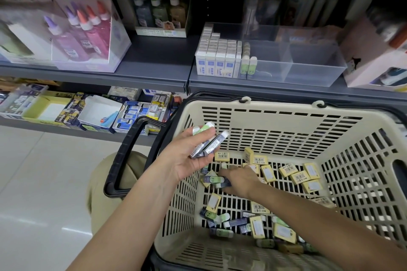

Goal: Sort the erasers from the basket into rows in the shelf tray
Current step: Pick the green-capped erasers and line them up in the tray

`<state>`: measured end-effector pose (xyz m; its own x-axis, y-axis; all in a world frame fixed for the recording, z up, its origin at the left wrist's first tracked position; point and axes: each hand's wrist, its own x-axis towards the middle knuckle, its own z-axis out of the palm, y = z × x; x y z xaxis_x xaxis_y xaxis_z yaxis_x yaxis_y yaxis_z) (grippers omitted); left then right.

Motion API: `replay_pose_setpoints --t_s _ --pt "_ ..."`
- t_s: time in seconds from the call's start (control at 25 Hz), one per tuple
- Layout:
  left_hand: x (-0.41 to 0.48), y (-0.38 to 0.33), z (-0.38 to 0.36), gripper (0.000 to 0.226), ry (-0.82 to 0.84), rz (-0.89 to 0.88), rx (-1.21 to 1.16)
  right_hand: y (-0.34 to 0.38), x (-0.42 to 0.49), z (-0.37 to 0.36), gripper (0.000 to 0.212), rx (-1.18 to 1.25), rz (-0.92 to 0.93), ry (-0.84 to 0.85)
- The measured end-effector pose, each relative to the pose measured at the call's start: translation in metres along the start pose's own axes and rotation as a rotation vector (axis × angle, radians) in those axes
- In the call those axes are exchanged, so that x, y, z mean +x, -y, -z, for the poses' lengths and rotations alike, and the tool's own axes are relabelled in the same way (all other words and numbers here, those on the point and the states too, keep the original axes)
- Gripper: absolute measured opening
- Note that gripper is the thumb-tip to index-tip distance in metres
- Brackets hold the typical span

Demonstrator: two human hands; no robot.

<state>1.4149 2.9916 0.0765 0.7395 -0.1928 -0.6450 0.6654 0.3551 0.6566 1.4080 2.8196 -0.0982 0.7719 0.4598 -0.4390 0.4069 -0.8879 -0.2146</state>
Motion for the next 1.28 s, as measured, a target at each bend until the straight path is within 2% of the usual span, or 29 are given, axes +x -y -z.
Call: replay_pose_setpoints --t_s 0.24,0.44,0.6,0.76,0.96,1.12,1.28 --pt "0.009 0.003 0.000 0.032 -0.063 -0.033 0.040 -0.013 -0.034 0.056 0.045 0.146 0.115 -0.078" --pt "0.023 0.006 -0.013 0.024 -0.099 -0.001 0.114 -0.023 -0.099 0.131 0.039 0.030 0.277 -0.236" --pt "0.027 0.016 -0.040 0.032 0.018 0.100 0.129 -0.027 -0.136 0.178 0.037 -0.134 0.295 -0.442" --pt "0.028 0.029 -0.071 0.024 0.169 0.173 0.063 -0.029 -0.141 0.201 0.037 -0.261 0.286 -0.440" --pt "0.032 0.039 -0.083 0.034 0.246 0.209 -0.103 -0.035 -0.143 0.200 0.041 -0.186 0.239 -0.476" --pt "0.032 0.041 -0.080 0.043 0.294 0.219 -0.138 -0.036 -0.140 0.196 0.043 -0.114 0.222 -0.488" --pt "0.031 0.033 -0.078 0.045 0.286 0.194 -0.232 -0.038 -0.147 0.197 0.037 0.057 0.228 -0.632"
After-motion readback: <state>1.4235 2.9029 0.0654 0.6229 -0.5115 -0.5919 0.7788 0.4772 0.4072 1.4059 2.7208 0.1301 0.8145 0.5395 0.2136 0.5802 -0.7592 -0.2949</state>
